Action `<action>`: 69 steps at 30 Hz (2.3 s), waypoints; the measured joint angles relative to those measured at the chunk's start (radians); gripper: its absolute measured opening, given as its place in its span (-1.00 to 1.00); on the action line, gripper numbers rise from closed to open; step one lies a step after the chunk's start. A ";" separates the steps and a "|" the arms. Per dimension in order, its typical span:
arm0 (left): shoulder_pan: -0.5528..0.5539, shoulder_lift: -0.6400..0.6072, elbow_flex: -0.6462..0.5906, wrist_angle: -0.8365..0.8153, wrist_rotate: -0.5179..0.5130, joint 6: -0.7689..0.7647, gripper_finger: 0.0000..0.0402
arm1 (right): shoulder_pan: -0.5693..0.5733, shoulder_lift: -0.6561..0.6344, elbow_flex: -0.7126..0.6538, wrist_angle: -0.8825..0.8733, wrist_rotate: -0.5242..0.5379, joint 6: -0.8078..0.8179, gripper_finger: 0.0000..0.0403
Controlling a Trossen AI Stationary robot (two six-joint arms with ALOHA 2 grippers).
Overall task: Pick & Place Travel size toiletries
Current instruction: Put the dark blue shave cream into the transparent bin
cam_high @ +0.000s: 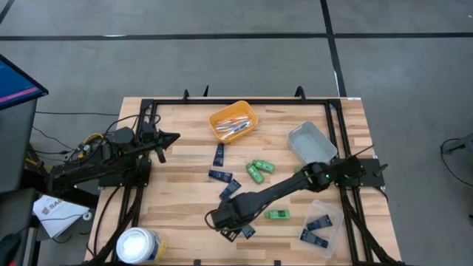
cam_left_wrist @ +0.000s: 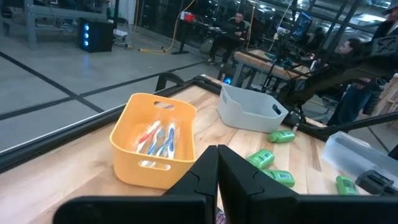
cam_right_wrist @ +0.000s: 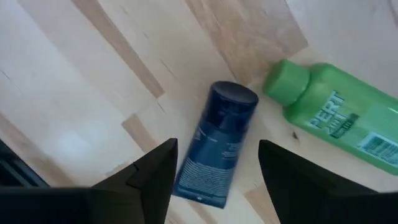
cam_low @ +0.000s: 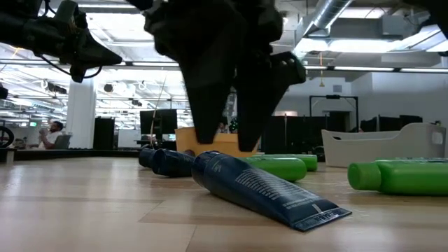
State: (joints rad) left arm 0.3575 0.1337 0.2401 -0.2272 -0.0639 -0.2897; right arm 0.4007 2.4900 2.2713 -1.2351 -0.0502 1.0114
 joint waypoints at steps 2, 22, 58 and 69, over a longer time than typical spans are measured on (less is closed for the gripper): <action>0.000 0.000 0.000 0.000 0.000 0.000 -0.99 | 0.004 0.007 -0.001 -0.005 0.002 0.007 0.15; 0.000 0.000 0.000 0.000 -0.003 0.000 -0.99 | 0.009 0.073 0.000 0.005 0.033 0.000 -0.16; 0.000 0.018 -0.001 0.007 -0.003 0.005 -0.99 | 0.287 -0.438 -0.437 -0.335 0.039 0.514 -0.38; 0.000 0.018 -0.001 0.009 -0.003 0.005 -0.99 | 0.393 -0.696 -0.800 -0.329 -0.064 1.004 -0.38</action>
State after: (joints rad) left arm 0.3576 0.1516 0.2394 -0.2184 -0.0669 -0.2852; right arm 0.7938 1.7938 1.4710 -1.5641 -0.1139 2.0158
